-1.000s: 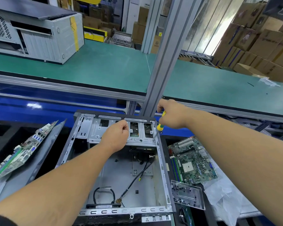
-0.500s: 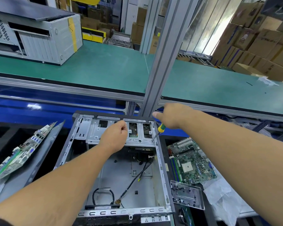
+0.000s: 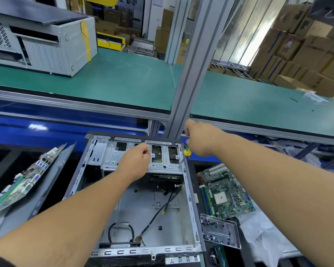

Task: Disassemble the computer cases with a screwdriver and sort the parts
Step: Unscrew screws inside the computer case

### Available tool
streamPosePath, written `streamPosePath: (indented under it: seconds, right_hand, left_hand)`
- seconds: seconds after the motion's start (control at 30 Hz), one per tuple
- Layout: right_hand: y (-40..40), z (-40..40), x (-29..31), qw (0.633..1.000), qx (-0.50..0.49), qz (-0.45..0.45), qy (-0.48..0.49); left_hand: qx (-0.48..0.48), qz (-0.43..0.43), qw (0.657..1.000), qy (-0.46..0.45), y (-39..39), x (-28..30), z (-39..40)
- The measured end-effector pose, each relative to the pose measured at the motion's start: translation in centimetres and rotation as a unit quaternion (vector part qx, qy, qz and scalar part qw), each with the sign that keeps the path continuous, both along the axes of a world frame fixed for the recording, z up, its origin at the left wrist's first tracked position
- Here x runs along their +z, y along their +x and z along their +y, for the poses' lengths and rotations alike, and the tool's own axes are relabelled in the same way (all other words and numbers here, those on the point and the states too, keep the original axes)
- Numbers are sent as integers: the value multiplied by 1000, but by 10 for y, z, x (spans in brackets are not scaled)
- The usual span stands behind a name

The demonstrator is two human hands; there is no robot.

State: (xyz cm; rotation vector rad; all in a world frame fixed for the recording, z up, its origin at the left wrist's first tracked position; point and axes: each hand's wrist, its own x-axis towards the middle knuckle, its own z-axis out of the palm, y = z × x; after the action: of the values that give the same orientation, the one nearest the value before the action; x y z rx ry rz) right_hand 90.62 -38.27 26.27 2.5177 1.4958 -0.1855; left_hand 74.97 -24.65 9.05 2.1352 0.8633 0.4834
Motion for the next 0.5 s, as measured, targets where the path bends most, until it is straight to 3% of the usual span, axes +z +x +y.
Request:
streamPosePath:
  seconds: [0.1, 0.27, 0.5]
  right_hand:
    - [-1, -2, 1, 992, 7, 116, 47]
    - [1, -4, -7, 996, -20, 46, 69]
    - [1, -11, -5, 987, -29, 66, 143]
  left_hand:
    - [0, 2, 1000, -5, 0, 0, 0]
    - [-2, 0, 1000, -5, 1, -1, 1]
    - [-9, 3, 1000, -4, 1, -1, 2]
